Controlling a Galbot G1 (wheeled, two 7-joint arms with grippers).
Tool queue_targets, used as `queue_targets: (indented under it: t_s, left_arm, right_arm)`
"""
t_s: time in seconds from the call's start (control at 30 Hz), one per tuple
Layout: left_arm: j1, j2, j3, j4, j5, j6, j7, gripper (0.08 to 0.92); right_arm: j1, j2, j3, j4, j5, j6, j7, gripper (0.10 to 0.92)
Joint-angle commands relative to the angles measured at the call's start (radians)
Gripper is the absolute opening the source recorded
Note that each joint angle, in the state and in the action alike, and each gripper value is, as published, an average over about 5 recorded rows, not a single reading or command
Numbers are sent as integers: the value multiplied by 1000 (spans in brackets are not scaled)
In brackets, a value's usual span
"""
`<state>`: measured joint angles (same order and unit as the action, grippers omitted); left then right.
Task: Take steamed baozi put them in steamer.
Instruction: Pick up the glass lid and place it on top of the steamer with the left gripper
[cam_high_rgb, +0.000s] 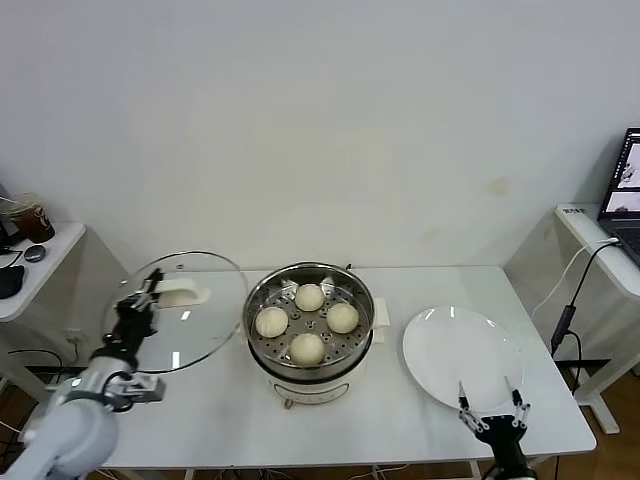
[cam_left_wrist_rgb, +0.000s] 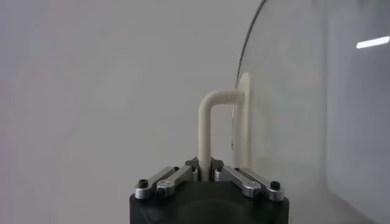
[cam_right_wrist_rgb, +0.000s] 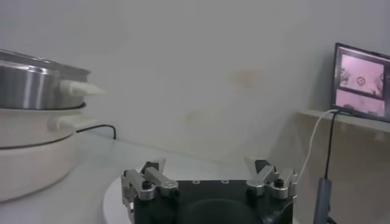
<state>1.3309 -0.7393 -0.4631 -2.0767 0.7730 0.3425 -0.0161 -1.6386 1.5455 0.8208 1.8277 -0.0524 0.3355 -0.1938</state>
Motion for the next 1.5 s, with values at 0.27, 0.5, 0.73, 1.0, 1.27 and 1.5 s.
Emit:
queue_targets:
  t_s: [0.27, 0.5, 0.73, 1.0, 1.27, 1.5]
  left_arm:
    - [-565, -229, 681, 16, 210, 317, 225, 165]
    - [-583, -311, 732, 91, 300, 302, 236, 165]
    - [-543, -316, 723, 132, 329, 269, 197, 165]
    - [-499, -320, 700, 172, 365, 225, 156, 165]
    - [-498, -326, 700, 201, 366, 213, 149, 165]
    - [-503, -332, 700, 234, 360, 206, 148, 165]
  right_arm:
    - [53, 19, -82, -99, -111, 27, 70, 823]
    - [46, 19, -84, -94, -116, 31, 75, 823]
    - [41, 12, -88, -95, -111, 35, 76, 823]
    - [35, 6, -98, -84, -89, 28, 73, 823]
    - [26, 4, -95, -80, -90, 29, 72, 823]
    - [19, 0, -94, -75, -91, 30, 69, 823]
